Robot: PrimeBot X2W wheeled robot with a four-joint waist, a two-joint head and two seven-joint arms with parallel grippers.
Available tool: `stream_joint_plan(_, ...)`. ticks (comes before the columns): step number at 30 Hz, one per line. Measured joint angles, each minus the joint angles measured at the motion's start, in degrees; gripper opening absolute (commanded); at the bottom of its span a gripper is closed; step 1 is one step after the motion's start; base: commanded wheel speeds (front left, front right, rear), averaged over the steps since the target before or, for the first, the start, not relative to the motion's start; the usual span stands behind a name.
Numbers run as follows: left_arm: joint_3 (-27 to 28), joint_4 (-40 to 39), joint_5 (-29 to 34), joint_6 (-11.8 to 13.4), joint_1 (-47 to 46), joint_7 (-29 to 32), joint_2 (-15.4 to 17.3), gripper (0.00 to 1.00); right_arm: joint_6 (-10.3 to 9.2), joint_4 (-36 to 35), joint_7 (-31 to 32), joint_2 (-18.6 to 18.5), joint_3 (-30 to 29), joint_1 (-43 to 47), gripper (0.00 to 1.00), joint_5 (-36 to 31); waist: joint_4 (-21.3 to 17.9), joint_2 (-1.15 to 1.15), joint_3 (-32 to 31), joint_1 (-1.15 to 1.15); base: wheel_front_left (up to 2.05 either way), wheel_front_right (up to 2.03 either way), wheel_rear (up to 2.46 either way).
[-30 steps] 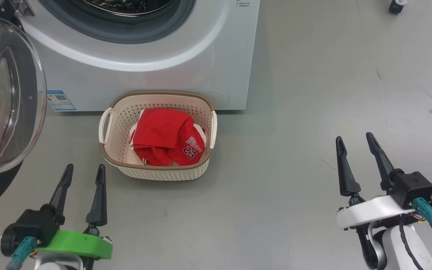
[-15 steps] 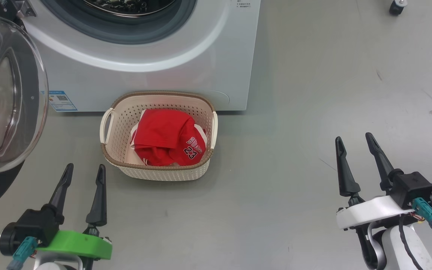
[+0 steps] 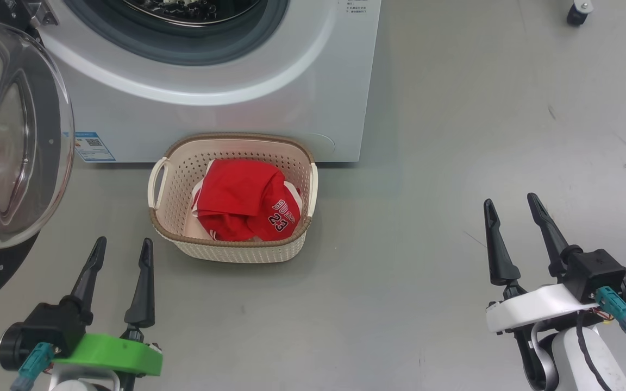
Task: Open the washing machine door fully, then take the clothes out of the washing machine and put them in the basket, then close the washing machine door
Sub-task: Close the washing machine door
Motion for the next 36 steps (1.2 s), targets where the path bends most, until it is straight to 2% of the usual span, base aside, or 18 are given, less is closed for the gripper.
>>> stream_joint_plan(12,0.01,0.09,0.00,0.01,0.00,0.00,-0.03,1.00,0.02,-0.29,0.00,0.02,0.56,0.00,1.00,0.36,0.15,0.00,-0.39,0.00,0.00,0.00,0.00)
stream_joint_plan(18,-0.88,0.27,0.02,0.01,-0.01,0.00,-0.24,1.00,0.05,-1.40,0.00,0.00,-0.08,0.01,1.00,0.49,1.52,0.00,-0.34,0.00,0.00,0.00,0.00)
stream_joint_plan(25,-1.55,0.33,0.08,0.00,-0.02,0.00,-0.71,1.00,1.04,-2.02,0.00,0.00,0.62,0.30,1.00,0.47,4.77,0.00,-0.02,0.00,0.00,0.00,0.00)
stream_joint_plan(36,-1.22,0.16,0.07,0.00,-0.01,0.00,-1.27,1.00,1.68,-2.53,0.00,-0.75,1.32,0.30,1.00,-0.69,12.59,0.00,0.41,0.00,0.00,0.00,0.00)
